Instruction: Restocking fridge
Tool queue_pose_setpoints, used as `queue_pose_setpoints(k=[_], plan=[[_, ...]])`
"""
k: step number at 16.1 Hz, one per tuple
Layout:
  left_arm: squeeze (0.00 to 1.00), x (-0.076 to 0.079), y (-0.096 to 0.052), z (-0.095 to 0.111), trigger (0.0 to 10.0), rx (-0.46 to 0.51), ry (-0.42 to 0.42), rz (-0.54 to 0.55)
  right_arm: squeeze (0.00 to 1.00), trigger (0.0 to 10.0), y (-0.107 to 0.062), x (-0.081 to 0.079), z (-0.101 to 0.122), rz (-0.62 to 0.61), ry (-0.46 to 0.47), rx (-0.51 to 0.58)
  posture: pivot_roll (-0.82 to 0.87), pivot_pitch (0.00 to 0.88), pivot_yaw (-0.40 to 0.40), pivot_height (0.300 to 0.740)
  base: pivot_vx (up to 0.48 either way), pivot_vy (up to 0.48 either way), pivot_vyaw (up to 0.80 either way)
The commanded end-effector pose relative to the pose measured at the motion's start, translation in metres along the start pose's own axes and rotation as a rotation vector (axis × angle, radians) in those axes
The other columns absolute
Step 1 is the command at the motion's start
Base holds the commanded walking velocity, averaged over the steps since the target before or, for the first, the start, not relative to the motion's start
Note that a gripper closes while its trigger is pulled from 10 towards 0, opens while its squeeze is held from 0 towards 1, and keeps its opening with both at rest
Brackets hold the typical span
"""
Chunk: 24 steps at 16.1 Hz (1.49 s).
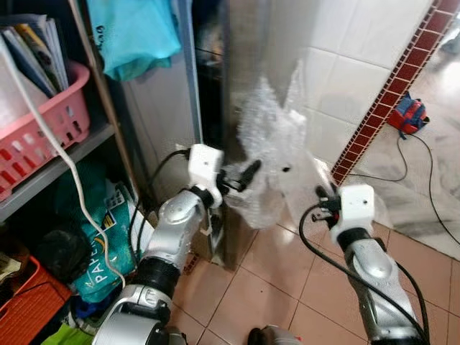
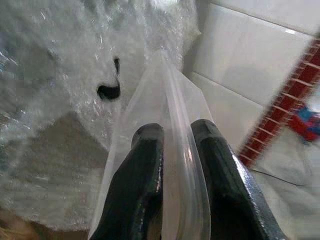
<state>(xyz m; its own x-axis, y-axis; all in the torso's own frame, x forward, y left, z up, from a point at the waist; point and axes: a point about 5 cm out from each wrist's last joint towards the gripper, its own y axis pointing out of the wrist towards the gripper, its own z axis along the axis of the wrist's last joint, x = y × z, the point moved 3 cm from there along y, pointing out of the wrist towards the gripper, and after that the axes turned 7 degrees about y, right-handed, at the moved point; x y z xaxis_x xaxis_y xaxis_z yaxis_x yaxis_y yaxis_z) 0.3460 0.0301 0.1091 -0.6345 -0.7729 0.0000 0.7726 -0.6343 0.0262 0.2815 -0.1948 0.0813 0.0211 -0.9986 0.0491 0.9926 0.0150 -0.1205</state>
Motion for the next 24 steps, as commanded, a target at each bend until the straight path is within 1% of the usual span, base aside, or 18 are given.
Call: queue_pose_setpoints(k=[1, 4, 5, 8, 10, 12, 16, 19, 22, 24], plan=[[0.00, 0.006, 0.005, -0.005, 10.0, -0.036, -0.007, -0.026, 0.00, 10.0, -0.004, 0.007, 0.001, -0.053, 0.020, -0.003, -0.03, 0.042, -0.007, 0.740, 0.000, 0.000, -0.78], [0.00, 0.009, 0.006, -0.003, 10.0, -0.014, 0.004, -0.045, 0.00, 10.0, -0.005, 0.005, -0.001, -0.045, 0.018, -0.002, -0.03, 0.042, -0.005, 0.740, 0.000, 0.000, -0.78], [0.00, 0.011, 0.007, -0.003, 10.0, -0.014, 0.002, -0.052, 0.00, 10.0, -0.004, 0.004, 0.000, -0.046, 0.017, 0.000, -0.03, 0.042, -0.004, 0.740, 0.307, 0.000, -0.65], [0.00, 0.017, 0.009, -0.002, 10.0, -0.009, 0.009, -0.072, 0.00, 10.0, -0.002, 0.007, 0.002, -0.070, 0.006, 0.006, -0.03, 0.041, -0.001, 0.740, 0.320, 0.000, -0.61], [0.00, 0.020, 0.010, -0.001, 10.0, -0.003, 0.014, -0.087, 0.00, 10.0, -0.002, 0.010, 0.003, -0.094, -0.020, 0.009, -0.03, 0.040, 0.001, 0.740, 0.360, 0.000, -0.52], [0.00, 0.028, 0.012, -0.003, 10.0, -0.006, 0.025, -0.110, 0.00, 10.0, -0.004, 0.017, 0.000, -0.148, -0.044, -0.003, -0.03, 0.039, 0.005, 0.740, 0.384, 0.000, -0.46], [0.00, 0.043, 0.015, -0.007, 10.0, -0.021, 0.061, -0.159, 0.00, 10.0, -0.004, 0.017, -0.002, -0.155, -0.052, -0.009, -0.03, 0.039, 0.009, 0.740, 0.373, 0.000, -0.73], [0.00, 0.043, 0.013, -0.009, 10.0, -0.025, 0.066, -0.148, 0.00, 10.0, -0.003, 0.016, -0.002, -0.157, -0.054, -0.011, -0.03, 0.039, 0.010, 0.740, 0.000, 0.000, -0.57], [0.00, 0.035, 0.009, -0.015, 10.0, -0.053, 0.070, -0.089, 0.00, 10.0, -0.002, 0.015, -0.003, -0.158, -0.054, -0.012, -0.03, 0.039, 0.010, 0.740, 0.000, 0.000, -0.49], [0.00, 0.032, 0.007, -0.016, 10.0, -0.054, 0.084, -0.075, 0.00, 10.0, -0.001, 0.014, -0.003, -0.153, -0.054, -0.012, -0.03, 0.038, 0.009, 0.740, 0.000, 0.000, -0.45]])
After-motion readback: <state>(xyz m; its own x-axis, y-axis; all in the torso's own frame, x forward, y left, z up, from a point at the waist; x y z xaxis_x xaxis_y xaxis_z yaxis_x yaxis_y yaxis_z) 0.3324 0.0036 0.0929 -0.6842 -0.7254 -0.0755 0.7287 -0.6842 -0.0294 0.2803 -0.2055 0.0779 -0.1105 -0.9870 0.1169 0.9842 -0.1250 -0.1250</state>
